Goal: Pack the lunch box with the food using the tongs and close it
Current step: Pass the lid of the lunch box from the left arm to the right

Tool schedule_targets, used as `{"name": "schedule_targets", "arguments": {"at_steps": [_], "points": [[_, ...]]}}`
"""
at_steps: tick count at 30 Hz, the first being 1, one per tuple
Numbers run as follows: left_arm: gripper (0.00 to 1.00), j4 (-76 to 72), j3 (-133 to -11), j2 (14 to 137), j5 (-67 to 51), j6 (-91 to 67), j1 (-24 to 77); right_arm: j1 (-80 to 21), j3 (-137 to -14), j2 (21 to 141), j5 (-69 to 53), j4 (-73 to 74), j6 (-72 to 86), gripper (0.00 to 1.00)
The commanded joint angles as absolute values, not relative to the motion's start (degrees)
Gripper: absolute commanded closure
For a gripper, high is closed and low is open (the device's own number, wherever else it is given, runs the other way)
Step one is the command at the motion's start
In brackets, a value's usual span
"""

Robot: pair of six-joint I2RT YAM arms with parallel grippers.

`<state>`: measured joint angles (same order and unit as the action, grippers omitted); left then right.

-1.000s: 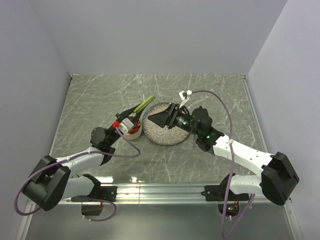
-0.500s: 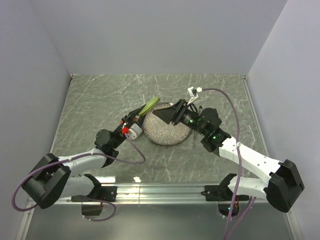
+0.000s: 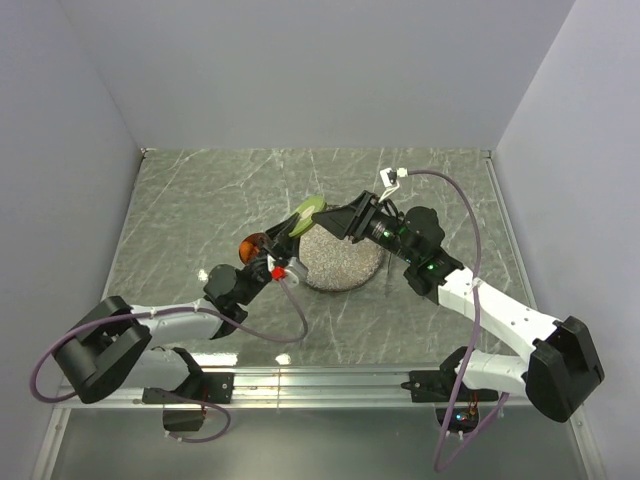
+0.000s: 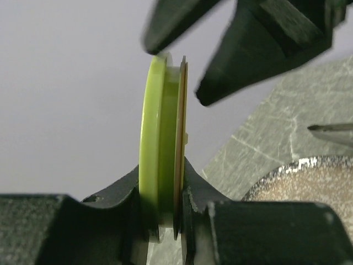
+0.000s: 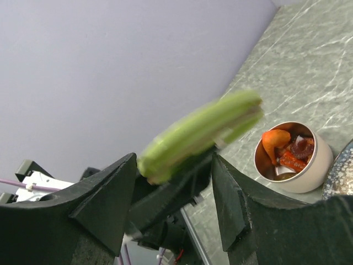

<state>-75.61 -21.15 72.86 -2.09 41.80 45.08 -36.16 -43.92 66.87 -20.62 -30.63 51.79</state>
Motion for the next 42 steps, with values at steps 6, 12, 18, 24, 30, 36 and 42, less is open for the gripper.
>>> {"name": "schedule_targets", "arguments": {"at_steps": [6,12,18,24,30,36,42], "points": [[1.0,-86.92,-23.11,77.34,3.77,50.97,49.74,-34.45,-49.12,65.39,-21.0,-27.43,49.13,0.36],[1.0,-90.17,-22.15,77.96,5.27,53.35,51.33,-34.19,-50.45,70.04,-21.97,-25.4,49.13,0.39],[1.0,-92.36,-22.15,79.53,8.26,57.48,53.26,-34.1,-52.03,72.51,-20.13,-21.1,46.41,0.52],[1.0,-95.44,-23.2,82.09,11.51,58.27,53.97,-34.01,-50.71,71.63,-16.79,-19.43,44.21,1.0],[0.92,-104.49,-22.15,83.84,14.14,59.49,54.32,-34.01,-49.05,69.09,-14.07,-18.9,41.84,1.0],[0.71,-106.7,-23.55,85.6,16.43,60.91,54.4,-34.01,-47.03,66.27,-11.17,-16.96,39.03,1.0],[0.48,-106.79,-23.47,82.98,16.88,56.0,54.58,-34.01,-44.83,64.69,-8.0,-17.31,37.71,1.0]]}}
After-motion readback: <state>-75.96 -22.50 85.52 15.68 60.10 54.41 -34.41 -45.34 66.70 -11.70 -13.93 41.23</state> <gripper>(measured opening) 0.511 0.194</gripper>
